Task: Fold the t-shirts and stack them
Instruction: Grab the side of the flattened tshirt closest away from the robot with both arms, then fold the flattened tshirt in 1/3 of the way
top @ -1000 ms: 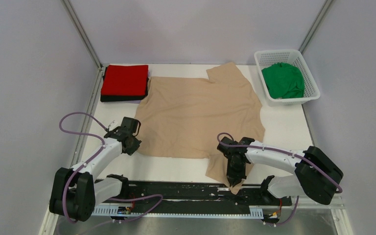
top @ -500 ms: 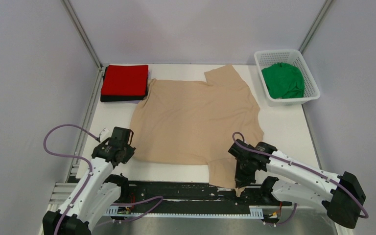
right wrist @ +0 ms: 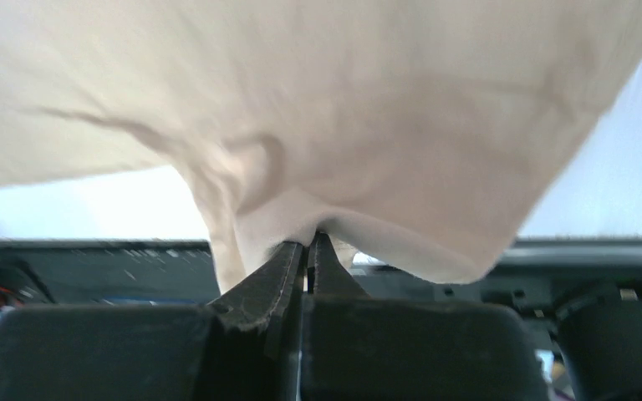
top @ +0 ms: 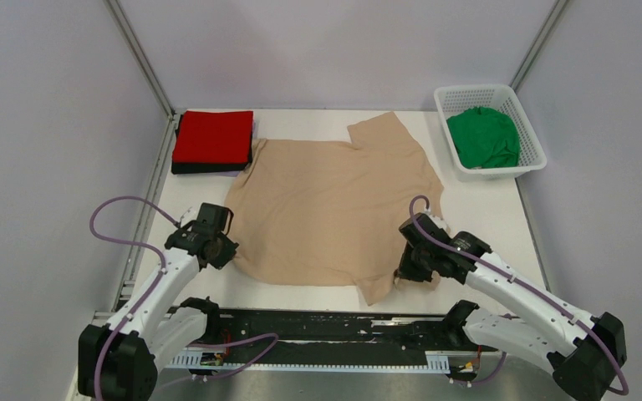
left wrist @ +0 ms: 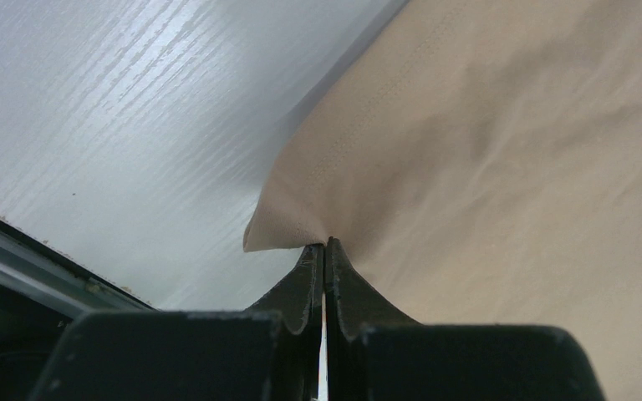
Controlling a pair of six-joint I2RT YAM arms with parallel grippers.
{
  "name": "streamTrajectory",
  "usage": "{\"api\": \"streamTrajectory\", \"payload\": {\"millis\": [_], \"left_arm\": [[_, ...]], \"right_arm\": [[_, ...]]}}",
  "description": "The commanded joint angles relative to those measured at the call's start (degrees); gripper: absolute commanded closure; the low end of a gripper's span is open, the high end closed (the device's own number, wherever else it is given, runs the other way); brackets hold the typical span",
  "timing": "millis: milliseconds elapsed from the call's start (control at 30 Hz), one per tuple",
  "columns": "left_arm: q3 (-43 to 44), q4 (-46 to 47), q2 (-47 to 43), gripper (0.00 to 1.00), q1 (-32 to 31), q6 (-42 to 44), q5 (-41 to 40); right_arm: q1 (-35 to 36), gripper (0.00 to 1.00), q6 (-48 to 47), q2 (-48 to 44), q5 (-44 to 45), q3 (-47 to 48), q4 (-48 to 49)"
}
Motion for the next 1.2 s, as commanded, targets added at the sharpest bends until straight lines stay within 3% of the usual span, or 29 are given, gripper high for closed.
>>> {"api": "streamTrajectory", "payload": {"millis": [0,200,433,733,1000,1067,1133,1167], "left_arm": [[6.1,10.1,7.6,1.0,0.4,2.8,1.2],[13.5,12.9,17.9,1.0,0.7,5.2,-0.5],[21.2,15.4,27.7,1.0,3.2,7.0,-0.1],[29.1,17.8,37.9,1.0,5.7,10.9,0.9],[34.9,17.7,46.7,0.99,7.2,11.1,0.7],[36.8,18.2,49.1,0.92,7.5,11.2,1.6],[39.5,18.4,51.3,0.74,7.8,11.5,2.0],[40.5,18.5,52.4,0.56,7.8,11.9,2.1]], "right_arm": [[-6.6,1.0,-9.1,1.1,4.5,6.2,10.8],[-16.4,1.0,-20.7,6.8,4.4,11.8,17.6],[-26.0,1.0,-26.6,14.3,-1.3,16.8,24.5],[-32.9,1.0,-31.1,24.3,-4.1,22.0,29.6],[-37.3,1.0,-32.6,38.7,-9.2,30.6,30.6],[-37.8,0.99,-32.4,43.7,-9.7,34.3,30.6],[-38.1,0.94,-32.2,50.1,-10.0,39.2,30.4],[-38.3,0.88,-31.9,53.1,-9.9,42.3,30.0]]}}
